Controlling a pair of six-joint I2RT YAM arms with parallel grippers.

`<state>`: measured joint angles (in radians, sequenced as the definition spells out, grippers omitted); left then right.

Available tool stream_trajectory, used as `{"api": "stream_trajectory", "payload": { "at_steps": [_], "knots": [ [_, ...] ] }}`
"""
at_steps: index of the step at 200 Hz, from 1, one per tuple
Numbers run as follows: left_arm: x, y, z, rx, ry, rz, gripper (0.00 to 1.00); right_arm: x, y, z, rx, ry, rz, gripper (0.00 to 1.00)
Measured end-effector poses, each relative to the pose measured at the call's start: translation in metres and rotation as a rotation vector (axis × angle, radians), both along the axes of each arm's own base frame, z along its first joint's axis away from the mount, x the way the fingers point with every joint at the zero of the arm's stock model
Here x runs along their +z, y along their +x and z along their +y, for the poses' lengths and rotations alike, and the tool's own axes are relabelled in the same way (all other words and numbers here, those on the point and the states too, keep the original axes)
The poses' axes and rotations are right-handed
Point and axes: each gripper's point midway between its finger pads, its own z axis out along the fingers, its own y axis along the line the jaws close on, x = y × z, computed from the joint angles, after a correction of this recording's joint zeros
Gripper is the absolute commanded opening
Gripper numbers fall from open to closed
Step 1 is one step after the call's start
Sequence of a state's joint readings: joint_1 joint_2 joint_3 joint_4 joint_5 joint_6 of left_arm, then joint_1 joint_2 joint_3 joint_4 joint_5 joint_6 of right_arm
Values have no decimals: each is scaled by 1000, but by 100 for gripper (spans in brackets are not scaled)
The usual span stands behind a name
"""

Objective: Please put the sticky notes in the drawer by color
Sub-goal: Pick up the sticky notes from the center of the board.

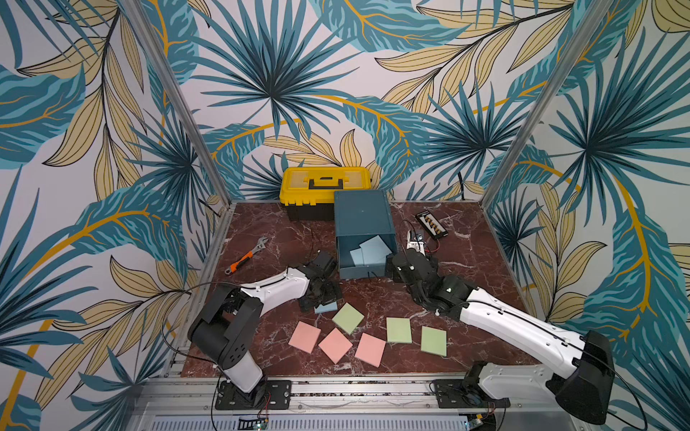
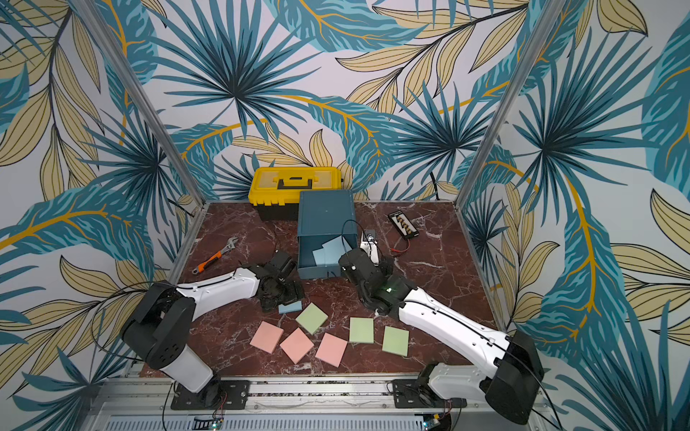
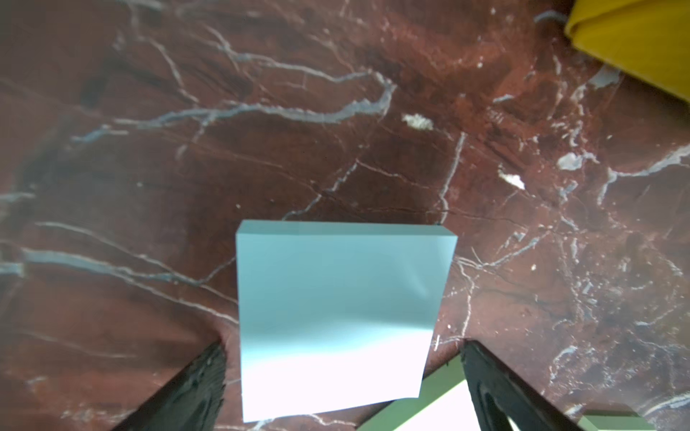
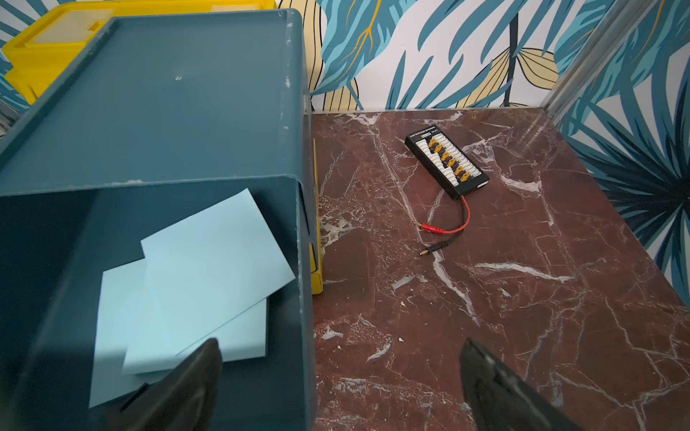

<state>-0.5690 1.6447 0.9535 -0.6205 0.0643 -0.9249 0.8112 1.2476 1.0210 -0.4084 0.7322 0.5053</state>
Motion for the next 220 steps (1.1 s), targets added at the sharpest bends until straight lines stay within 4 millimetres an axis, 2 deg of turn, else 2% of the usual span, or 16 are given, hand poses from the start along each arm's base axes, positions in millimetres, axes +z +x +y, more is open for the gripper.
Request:
{"api": "stream_trajectory", "payload": {
  "at_steps": [103,169,220],
  "knots": [
    [-7,-1,-1,-42,104,15,100,-1,0,0,0,-1,1,99],
    [-10,-3,4,-46,140,20,84,-1,0,1,3,5,0,99],
    [-10,-4,6,-44,141,12,83,-1,0,1,4,9,1,99]
  ]
}}
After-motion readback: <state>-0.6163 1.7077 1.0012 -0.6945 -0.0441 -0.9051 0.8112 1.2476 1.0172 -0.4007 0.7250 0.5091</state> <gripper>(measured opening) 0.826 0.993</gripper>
